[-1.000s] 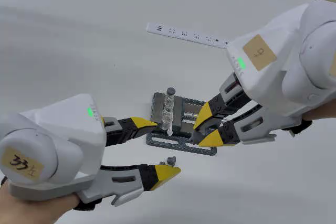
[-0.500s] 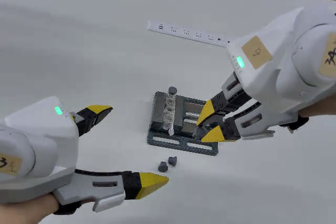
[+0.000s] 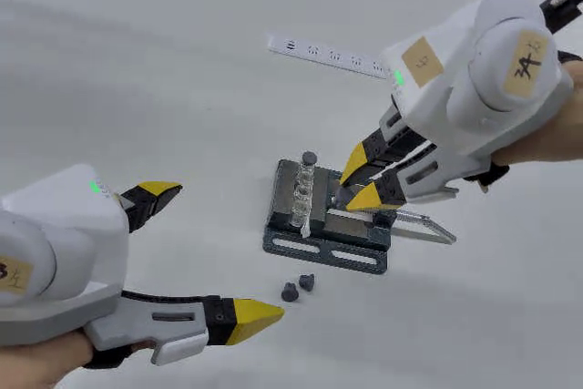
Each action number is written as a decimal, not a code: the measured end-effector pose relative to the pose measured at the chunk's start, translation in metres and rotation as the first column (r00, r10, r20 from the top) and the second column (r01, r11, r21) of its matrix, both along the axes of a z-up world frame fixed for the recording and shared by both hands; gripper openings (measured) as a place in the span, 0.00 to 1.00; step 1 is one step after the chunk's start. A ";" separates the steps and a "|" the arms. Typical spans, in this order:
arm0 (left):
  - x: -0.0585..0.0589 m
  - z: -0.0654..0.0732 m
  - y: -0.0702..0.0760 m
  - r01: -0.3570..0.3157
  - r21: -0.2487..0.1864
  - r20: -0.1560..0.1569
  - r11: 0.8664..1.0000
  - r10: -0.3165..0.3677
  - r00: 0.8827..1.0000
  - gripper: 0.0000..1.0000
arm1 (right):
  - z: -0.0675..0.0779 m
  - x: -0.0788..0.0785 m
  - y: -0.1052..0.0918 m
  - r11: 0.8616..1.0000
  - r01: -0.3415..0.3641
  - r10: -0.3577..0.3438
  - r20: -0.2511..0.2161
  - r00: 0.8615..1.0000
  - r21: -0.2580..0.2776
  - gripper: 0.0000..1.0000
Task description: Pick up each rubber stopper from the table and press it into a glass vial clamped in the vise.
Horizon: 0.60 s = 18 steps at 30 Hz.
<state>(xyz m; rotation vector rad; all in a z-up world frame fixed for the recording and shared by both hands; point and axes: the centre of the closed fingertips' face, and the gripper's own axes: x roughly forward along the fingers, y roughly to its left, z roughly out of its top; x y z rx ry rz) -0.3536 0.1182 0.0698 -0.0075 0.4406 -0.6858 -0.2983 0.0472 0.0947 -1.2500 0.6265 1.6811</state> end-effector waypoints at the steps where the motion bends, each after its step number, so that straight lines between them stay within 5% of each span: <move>1: 0.000 0.000 0.000 -0.001 0.003 -0.001 1.000 0.001 1.000 0.99 | -0.002 0.004 0.001 1.000 -0.008 0.008 0.005 1.000 -0.007 0.06; 9: 0.003 0.004 0.005 -0.026 0.000 0.001 1.000 0.026 1.000 0.99 | -0.017 0.037 0.010 0.996 -0.048 0.051 0.035 0.998 -0.073 0.06; 18: 0.002 0.003 0.013 -0.046 0.015 -0.005 0.999 0.046 0.999 0.99 | -0.033 0.045 0.022 0.989 -0.093 0.098 0.038 0.994 -0.116 0.06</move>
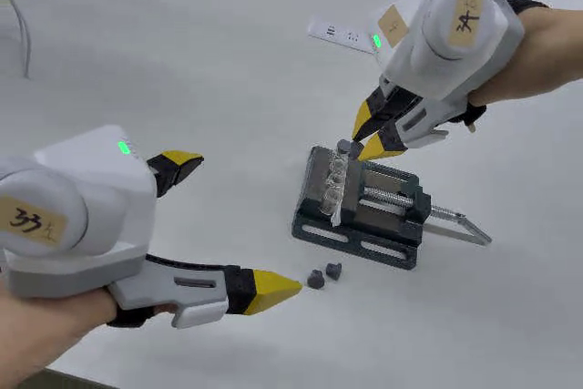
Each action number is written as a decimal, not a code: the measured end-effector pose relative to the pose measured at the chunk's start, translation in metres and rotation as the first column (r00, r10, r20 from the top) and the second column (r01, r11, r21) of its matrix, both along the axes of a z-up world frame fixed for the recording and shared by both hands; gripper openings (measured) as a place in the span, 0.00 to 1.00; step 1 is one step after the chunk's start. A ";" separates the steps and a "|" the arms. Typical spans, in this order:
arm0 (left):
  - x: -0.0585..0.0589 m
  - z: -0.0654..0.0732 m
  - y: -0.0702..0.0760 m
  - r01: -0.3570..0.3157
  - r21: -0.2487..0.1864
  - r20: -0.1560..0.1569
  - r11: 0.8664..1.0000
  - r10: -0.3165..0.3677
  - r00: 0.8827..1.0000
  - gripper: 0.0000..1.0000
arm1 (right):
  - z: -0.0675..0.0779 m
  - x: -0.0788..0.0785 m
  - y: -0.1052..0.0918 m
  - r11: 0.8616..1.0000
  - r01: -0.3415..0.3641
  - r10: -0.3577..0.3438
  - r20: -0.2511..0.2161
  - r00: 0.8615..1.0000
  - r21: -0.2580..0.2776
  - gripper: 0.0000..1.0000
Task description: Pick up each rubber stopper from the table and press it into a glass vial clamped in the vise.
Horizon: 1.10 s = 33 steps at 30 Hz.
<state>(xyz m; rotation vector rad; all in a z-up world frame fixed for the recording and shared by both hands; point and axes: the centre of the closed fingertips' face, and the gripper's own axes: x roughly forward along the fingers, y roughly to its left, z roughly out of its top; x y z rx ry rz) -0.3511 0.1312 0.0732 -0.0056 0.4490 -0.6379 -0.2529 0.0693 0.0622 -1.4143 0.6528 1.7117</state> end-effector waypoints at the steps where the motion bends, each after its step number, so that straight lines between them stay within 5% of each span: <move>1: 0.000 0.000 0.001 -0.004 0.003 0.002 1.000 0.004 1.000 0.99 | -0.002 0.001 0.000 1.000 0.005 -0.005 -0.007 1.000 -0.007 0.06; 10: -0.004 -0.001 -0.002 -0.008 -0.003 -0.006 1.000 0.008 1.000 0.99 | -0.018 0.008 -0.002 0.998 0.038 -0.039 -0.029 0.999 -0.046 0.05; 33: -0.007 -0.006 -0.009 0.002 -0.012 -0.029 1.000 -0.002 1.000 0.96 | -0.027 0.011 -0.003 0.996 0.039 -0.041 -0.025 0.999 -0.077 0.05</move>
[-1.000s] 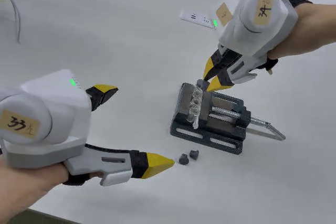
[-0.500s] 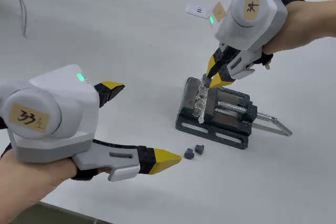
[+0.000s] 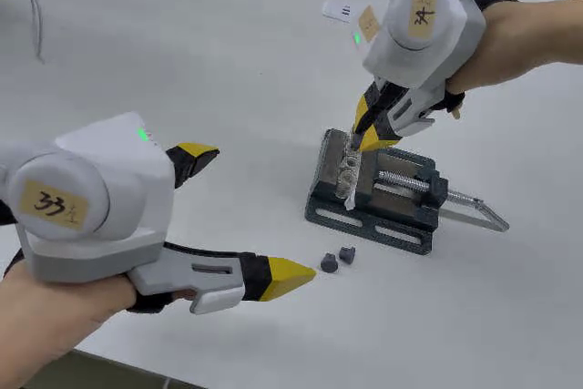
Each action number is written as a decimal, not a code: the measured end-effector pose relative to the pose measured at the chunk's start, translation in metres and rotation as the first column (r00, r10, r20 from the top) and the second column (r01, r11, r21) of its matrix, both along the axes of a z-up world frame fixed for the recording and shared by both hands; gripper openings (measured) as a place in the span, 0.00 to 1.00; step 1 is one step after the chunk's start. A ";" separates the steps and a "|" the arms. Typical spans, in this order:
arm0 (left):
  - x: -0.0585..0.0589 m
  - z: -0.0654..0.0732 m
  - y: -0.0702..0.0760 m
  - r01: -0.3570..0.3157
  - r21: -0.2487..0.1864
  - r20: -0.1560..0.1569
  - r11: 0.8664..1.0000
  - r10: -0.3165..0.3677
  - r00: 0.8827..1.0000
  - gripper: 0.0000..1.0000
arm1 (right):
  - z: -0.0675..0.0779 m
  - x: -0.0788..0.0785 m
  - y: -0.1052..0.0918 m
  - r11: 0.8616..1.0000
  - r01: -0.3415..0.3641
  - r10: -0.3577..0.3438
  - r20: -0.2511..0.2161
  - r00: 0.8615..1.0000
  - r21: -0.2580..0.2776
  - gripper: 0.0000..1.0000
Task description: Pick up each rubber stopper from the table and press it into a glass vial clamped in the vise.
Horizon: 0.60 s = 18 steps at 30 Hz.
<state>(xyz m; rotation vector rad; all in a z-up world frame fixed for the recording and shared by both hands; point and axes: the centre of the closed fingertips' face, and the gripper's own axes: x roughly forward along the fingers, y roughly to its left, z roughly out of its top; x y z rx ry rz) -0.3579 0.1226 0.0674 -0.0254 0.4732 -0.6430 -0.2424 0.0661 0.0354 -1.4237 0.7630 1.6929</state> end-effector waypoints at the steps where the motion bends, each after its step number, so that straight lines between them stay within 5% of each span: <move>1: 0.000 0.000 0.000 0.002 0.000 -0.001 1.000 -0.002 1.000 0.96 | 0.000 0.001 0.000 1.000 0.000 0.000 0.002 1.000 -0.007 0.05; 18: 0.000 -0.001 -0.003 0.008 -0.009 -0.006 1.000 -0.008 1.000 0.94 | 0.000 0.000 0.002 0.997 0.006 -0.005 0.019 1.000 -0.074 0.05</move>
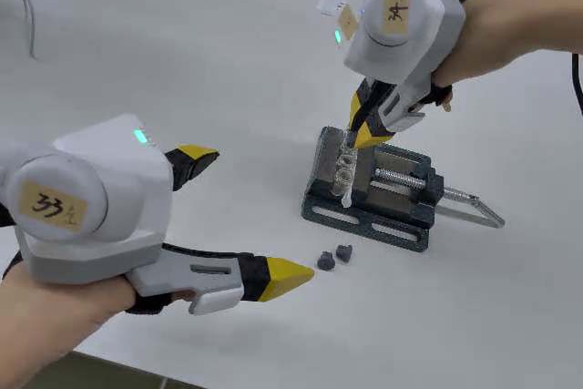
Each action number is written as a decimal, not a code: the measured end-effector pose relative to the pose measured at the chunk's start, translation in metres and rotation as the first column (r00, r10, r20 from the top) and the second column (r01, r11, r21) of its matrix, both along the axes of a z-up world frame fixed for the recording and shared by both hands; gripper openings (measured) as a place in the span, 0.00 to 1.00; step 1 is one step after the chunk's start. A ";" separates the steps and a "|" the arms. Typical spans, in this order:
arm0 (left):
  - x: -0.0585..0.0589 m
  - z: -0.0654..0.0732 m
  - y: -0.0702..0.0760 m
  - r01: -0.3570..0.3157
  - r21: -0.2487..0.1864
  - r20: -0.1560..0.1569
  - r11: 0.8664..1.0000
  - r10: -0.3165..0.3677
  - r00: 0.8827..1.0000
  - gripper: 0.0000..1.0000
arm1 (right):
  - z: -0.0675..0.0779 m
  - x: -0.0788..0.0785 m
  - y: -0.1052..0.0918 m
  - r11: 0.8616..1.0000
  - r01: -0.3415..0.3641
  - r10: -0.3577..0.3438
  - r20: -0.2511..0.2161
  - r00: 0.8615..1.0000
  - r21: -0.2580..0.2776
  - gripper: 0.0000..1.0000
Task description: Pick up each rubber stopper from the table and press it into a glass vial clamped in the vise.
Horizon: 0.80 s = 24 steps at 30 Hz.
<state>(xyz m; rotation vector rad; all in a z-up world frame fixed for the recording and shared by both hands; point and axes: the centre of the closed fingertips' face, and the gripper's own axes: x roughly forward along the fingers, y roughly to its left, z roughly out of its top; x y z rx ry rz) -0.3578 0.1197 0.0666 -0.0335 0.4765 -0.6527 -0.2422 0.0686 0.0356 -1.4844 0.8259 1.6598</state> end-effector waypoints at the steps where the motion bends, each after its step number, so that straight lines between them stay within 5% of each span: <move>1: 0.000 0.000 0.000 0.000 0.000 -0.001 1.000 0.000 1.000 0.94 | 0.000 -0.001 0.000 1.000 0.008 -0.008 0.000 1.000 -0.006 0.05; 14: 0.002 -0.001 -0.006 0.012 -0.014 0.000 1.000 -0.012 1.000 0.93 | 0.000 -0.006 0.000 0.985 0.171 -0.171 -0.003 0.985 -0.033 0.04; 20: 0.002 -0.001 -0.007 0.016 -0.018 -0.002 1.000 -0.016 1.000 0.92 | 0.000 -0.006 -0.001 0.959 0.283 -0.283 -0.005 0.959 -0.022 0.04; 24: 0.002 -0.001 -0.009 0.019 -0.020 -0.003 1.000 -0.019 1.000 0.92 | 0.000 -0.005 -0.001 0.966 0.257 -0.257 0.009 0.966 -0.014 0.04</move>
